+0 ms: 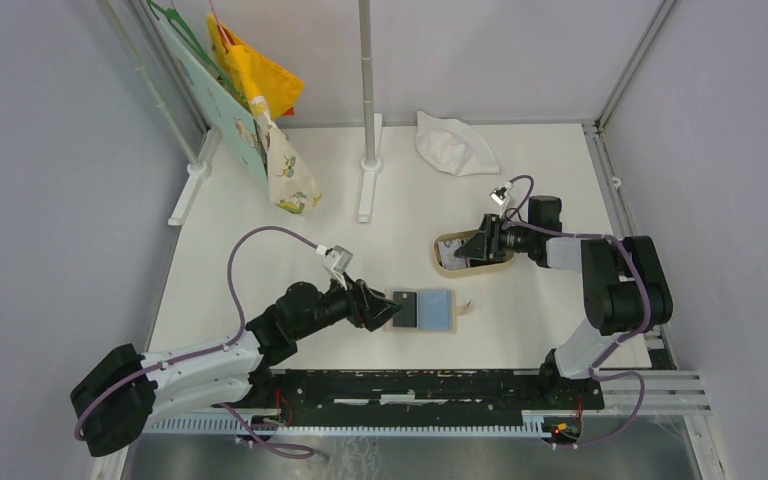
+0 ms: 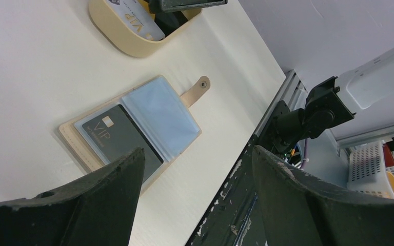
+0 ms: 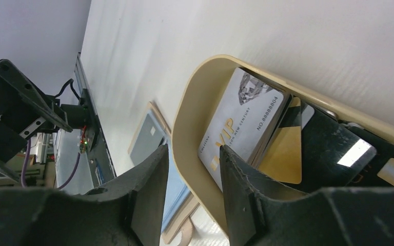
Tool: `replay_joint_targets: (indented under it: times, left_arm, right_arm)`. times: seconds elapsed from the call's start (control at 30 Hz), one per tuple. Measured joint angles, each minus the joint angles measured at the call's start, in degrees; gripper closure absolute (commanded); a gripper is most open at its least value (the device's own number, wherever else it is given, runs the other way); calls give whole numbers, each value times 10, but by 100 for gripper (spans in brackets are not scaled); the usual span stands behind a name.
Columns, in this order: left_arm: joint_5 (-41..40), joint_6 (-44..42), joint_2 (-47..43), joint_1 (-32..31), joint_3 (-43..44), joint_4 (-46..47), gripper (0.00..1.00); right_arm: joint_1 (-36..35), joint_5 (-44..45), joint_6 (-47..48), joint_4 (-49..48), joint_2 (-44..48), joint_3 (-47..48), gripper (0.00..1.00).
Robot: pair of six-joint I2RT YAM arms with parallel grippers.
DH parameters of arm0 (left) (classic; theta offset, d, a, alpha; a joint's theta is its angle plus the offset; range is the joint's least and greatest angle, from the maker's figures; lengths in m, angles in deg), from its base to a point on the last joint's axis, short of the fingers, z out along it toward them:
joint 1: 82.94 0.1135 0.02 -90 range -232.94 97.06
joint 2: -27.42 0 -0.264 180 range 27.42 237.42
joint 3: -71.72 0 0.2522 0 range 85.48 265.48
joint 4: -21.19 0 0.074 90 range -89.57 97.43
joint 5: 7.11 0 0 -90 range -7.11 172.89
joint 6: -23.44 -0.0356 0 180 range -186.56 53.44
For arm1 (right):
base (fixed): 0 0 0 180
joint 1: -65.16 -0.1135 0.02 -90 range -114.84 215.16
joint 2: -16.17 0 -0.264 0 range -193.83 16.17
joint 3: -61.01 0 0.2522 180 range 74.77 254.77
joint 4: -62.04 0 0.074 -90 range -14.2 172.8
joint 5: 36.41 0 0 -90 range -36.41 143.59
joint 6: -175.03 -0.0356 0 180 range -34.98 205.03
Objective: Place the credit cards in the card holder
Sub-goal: Pick up the credit card from the storage box.
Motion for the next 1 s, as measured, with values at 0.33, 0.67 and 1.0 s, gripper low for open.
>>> replay_joint_targets:
  times: [0.33, 0.67, 1.0]
  left_arm:
    - [2, 0, 16, 0, 0, 3, 19]
    - [-88, -8, 212, 0, 183, -95, 49]
    - [-166, -27, 435, 0, 346, -181, 69]
  right_arm:
    - [-1, 25, 12, 9, 11, -3, 45]
    - [-5, 88, 64, 53, 14, 11, 43]
    - [-30, 85, 67, 50, -2, 18, 45]
